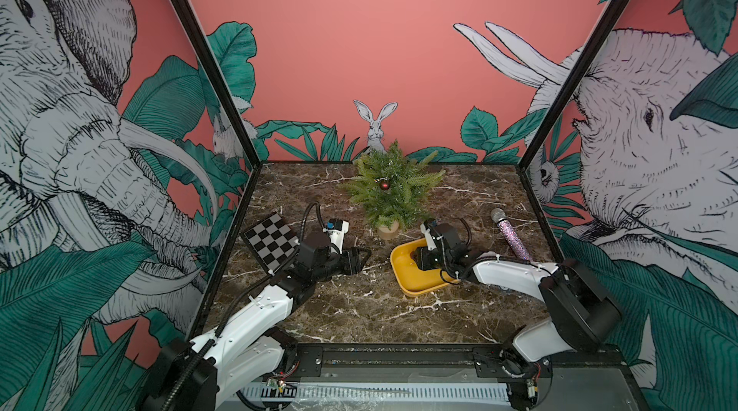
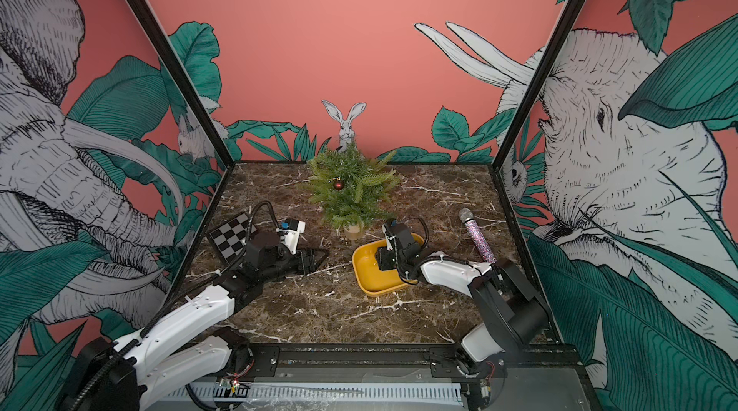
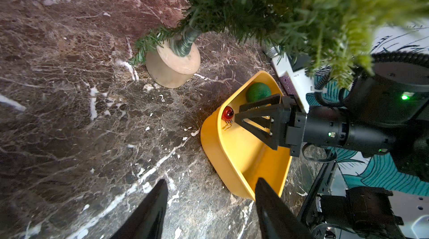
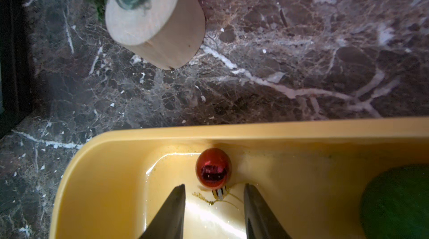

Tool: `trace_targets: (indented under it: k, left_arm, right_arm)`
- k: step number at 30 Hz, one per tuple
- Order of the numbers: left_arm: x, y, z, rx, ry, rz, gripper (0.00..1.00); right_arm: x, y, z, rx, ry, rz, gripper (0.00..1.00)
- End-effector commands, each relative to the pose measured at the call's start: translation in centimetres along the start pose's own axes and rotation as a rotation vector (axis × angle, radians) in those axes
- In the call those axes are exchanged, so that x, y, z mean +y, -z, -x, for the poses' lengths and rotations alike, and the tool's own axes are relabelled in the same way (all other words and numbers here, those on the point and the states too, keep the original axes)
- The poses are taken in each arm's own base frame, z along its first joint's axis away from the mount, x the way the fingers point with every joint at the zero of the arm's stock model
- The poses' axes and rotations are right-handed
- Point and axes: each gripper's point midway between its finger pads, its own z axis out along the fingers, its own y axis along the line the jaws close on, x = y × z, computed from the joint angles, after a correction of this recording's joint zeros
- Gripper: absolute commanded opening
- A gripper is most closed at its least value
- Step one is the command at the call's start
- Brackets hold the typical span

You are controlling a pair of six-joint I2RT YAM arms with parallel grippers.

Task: Decorate the small christmas tree with ornaments
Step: Pick up an ornament from the container.

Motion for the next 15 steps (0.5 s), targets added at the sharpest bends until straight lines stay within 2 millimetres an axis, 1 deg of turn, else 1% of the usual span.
trace_targets:
  k: [1,6,10,11,15]
  left_arm:
    - [-0.3,-0.3,0.3,-0.024,0.008,-0.012,0.62]
    - [-0.2,-0.5,0.1,-0.018,0.011,-0.011,0.62]
    - [-0.1,-0.6,0.1,-0.016,0.012,-0.007,0.62]
    - [-0.1,-0.6,0.0,-0.016,0.014,-0.007,0.61]
    - [-0.1,-0.6,0.1,-0.017,0.014,-0.004,0.61]
  right_arm:
    - [0.5,-0.3,2.6,-0.080,-0.022,0.010,0.43]
    - [0.3,-1.0,2.7,-0.077,-0.019,-0.002,0.43]
    - [0.5,-0.9,3.1,-0.086,-0.012,0.001,0.42]
    - [0.2,-1.7,2.4,-0.059,-0.014,-0.009,0.42]
    - [0.3,-2.2,2.2,-0.042,-0.016,0.001,0.41]
